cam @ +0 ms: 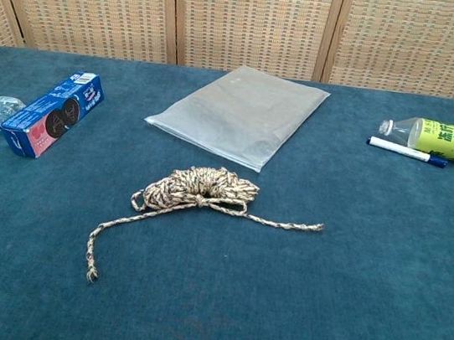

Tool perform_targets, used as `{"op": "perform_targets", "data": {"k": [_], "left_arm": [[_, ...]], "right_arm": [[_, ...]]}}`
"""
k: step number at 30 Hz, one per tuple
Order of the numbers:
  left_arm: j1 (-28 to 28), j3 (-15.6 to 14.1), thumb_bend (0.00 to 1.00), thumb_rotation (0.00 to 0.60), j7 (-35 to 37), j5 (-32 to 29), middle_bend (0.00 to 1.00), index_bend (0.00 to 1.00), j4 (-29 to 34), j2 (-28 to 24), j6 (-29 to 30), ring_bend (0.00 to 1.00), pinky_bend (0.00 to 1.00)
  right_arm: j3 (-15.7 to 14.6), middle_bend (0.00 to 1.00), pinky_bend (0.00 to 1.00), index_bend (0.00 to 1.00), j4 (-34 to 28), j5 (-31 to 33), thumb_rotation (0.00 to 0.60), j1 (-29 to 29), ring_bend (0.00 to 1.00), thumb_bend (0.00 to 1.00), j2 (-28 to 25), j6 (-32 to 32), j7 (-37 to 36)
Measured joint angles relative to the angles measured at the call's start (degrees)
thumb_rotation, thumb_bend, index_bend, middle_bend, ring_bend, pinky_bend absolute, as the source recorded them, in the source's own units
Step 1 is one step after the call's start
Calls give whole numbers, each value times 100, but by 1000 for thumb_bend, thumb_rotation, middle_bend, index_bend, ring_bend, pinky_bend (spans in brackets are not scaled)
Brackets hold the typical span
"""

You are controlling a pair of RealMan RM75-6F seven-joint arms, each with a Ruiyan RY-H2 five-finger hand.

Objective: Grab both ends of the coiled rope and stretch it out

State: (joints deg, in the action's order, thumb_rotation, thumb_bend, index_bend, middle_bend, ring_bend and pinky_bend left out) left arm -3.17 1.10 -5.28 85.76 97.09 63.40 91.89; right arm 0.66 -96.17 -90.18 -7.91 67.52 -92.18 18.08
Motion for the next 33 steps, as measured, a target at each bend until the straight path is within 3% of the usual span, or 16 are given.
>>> {"op": "perform_targets", "data": {"k": [10,12,17,21,23,28,33], "left_arm": [[24,53,0,600,110,-11,0,0,-38,4,-38,0,0],[6,67,0,600,75,-21,0,0,-61,28,-81,0,0],[-64,80,0,600,-37,-32,0,0,-97,123,-237,0,0],[-101,102,0,600,-128,-5,0,0,-143,220,-278,0,0],[-113,131,0,600,-127,-40,0,0,-160,232,-303,0,0],[-142,210,0,600,-73,-163,0,0,-156,213,-385,0,0],[-177,215,0,600,-99,-176,0,0,-155,211,-474,0,0]], "right_arm": [[42,0,0,51,-119,-68,600,-68,0,0,56,256,37],[52,0,0,82,-117,-78,600,-175,0,0,61,470,-39],[166,0,0,285,-95,-92,600,-771,0,13,198,1449,-470],[482,0,0,416,121,191,600,-1494,0,168,745,2461,-425],[616,0,0,456,246,477,600,-1716,0,197,969,2787,-335],[939,0,0,474,649,1427,600,-2216,0,260,1701,3366,75],[1075,0,0,484,1039,1868,600,-2553,0,306,2300,3548,545]]}}
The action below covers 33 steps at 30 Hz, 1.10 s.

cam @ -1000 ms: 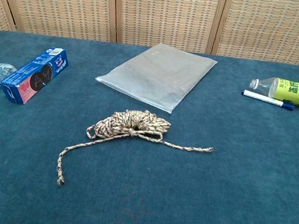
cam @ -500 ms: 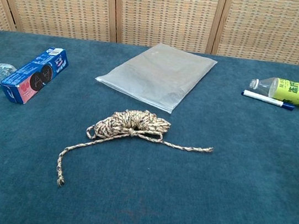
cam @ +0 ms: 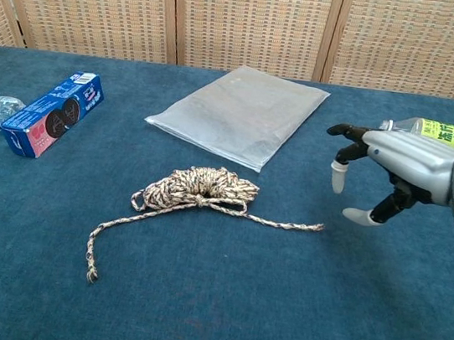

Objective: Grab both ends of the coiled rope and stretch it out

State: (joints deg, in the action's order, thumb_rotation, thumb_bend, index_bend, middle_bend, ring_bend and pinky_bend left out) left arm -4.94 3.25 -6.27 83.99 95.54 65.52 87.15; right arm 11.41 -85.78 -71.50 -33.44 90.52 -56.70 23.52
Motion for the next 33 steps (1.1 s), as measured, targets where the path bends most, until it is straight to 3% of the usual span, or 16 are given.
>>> {"op": "perform_targets", "data": {"k": [13,33], "left_arm": [[-35,-28,0,600,-46,134,0,0,-85,102,-21,0,0],[-47,-43,0,600,-166,178,0,0,-104,170,-48,0,0]], "right_arm": [[-91,0,0,489,797,513,600,-330,0,349,636,341,184],[-113,0,0,495,1123,721,600,-578,0,359,1047,396,178]]}}
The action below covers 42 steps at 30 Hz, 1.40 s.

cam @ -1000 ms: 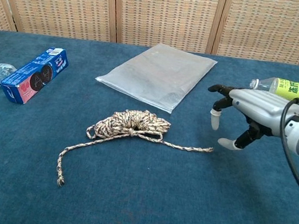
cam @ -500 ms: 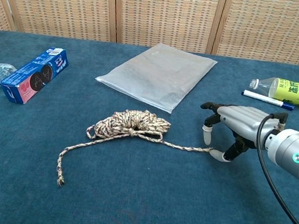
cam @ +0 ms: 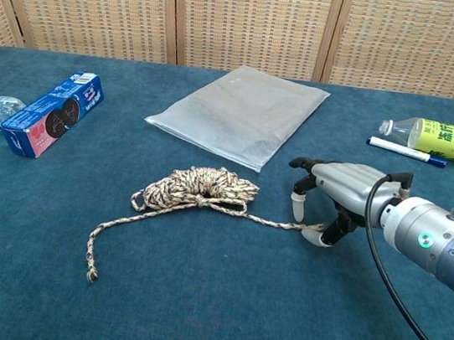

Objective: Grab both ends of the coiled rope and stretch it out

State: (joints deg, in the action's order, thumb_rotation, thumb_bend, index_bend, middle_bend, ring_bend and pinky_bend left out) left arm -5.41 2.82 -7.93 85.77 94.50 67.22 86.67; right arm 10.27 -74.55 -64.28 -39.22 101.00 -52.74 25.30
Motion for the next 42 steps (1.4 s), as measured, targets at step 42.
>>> {"op": "perform_targets", "data": {"k": [42], "left_arm": [[-126,-113,40,600,-179,256,0,57,5,17,-213,0,0]], "right_arm": [[-86,0,0,689,75,14,600,-140,0,647,130,-109,-12]]}}
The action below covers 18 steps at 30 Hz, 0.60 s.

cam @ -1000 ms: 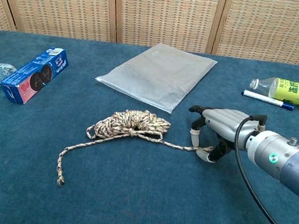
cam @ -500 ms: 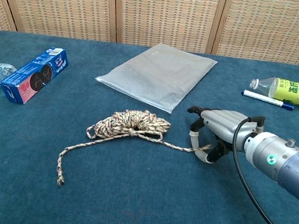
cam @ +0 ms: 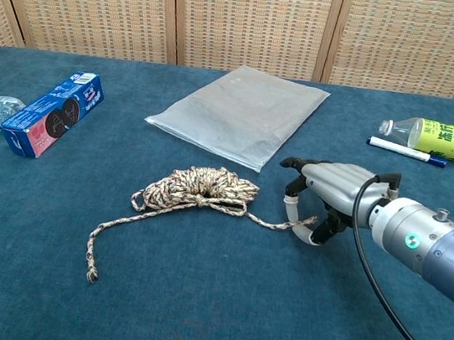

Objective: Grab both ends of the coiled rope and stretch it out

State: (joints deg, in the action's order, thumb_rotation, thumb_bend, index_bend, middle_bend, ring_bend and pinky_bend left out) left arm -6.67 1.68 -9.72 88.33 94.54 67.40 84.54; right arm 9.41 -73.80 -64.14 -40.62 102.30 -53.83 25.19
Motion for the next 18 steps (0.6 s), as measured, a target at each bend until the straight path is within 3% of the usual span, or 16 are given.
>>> {"op": "perform_targets", "data": {"k": [2,10,18], "left_arm": [[-84,-41,69,600,-128,117,0,152,-1,-11,-119,0,0],[-1072,-166,218,600,-419,1023,0,309,-387,17,-1227,0,0],[-2061,-263,272,600,-217,1608,0,383,-983,339,-2124,0,0]], "right_arm": [[-6,0,0,689,-45,0,600,-3,0,647,-25,-15,52],[-17,0,0,689,-190,120,600,-25,0,647,-62,-79,357],[-12,0,0,692,-269,216,600,-58,0,647,-70,-119,520]]}}
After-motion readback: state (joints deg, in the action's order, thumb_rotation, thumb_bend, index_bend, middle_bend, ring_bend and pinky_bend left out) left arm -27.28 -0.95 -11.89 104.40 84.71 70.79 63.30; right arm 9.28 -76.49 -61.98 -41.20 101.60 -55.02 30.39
